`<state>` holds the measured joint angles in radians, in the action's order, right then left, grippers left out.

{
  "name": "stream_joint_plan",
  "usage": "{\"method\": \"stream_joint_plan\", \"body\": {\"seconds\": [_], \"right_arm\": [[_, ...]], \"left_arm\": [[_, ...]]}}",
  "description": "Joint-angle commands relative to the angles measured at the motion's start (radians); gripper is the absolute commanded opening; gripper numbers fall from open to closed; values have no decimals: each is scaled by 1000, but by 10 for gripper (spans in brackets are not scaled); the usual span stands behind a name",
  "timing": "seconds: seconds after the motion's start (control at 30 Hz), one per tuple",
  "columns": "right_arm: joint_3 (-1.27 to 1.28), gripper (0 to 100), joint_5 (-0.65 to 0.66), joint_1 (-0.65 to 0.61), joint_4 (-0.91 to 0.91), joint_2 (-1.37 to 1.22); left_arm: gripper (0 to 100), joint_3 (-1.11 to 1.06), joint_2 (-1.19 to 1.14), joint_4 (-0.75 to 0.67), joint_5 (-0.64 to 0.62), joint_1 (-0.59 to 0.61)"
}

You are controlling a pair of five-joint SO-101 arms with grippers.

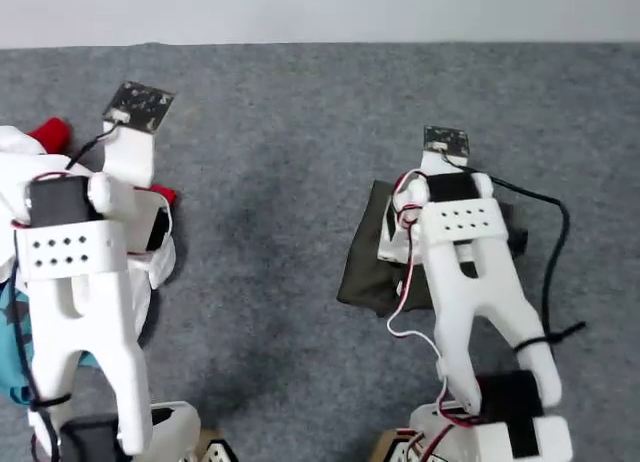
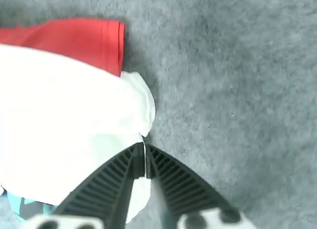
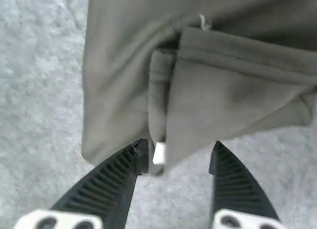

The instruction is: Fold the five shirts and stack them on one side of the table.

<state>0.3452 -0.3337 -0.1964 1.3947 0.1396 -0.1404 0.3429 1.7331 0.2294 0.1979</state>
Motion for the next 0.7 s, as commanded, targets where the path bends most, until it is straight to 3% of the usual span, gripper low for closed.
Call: {"method": "stream_joint_plan", "body": {"seconds": [0.0,0.67], "right_arm": [[-48,217,-12,-1,-42,-18],[-404,215,-11,13,-44,-453]], "left_arm": [[6,-21,35,18,2,6],[6,-44,26,5,0,5]]}}
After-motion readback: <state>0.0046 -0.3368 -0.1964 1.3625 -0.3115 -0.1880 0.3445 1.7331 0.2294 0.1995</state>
